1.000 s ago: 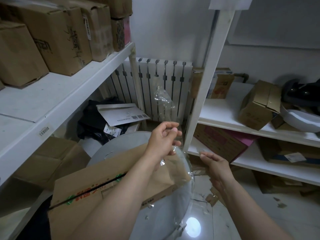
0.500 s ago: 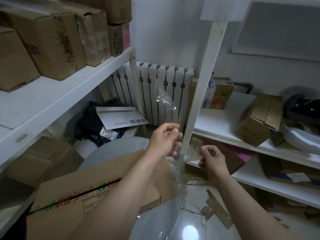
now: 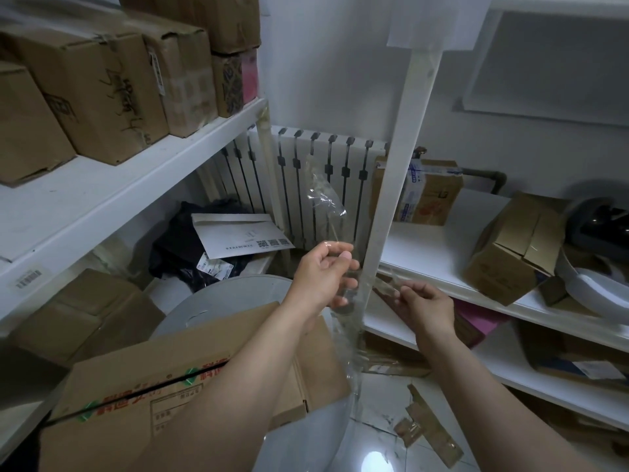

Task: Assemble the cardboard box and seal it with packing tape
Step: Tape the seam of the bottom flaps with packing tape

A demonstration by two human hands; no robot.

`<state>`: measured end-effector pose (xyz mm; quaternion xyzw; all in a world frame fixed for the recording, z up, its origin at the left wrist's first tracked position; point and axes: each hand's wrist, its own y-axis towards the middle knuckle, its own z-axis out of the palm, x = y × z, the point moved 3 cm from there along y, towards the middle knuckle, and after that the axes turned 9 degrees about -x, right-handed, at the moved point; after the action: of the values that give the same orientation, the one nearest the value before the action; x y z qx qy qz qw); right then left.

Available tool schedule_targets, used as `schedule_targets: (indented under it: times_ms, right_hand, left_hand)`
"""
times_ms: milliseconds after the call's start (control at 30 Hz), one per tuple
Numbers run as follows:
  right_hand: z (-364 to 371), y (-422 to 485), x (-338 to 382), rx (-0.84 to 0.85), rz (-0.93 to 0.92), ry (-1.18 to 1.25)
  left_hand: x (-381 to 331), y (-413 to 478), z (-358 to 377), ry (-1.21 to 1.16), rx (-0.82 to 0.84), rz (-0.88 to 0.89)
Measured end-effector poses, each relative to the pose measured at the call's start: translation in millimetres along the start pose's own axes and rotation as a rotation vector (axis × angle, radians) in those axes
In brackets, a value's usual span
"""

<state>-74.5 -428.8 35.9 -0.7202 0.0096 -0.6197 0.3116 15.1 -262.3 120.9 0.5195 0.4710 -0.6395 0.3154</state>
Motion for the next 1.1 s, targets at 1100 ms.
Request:
schedule_targets:
  times_ms: [1100]
  right_hand:
    - [45.1, 9.4, 35.6, -0.226, -0.021, 0.066]
  left_hand:
    - [-20.5, 28.5, -34.7, -0.071, -0.134, 0.004]
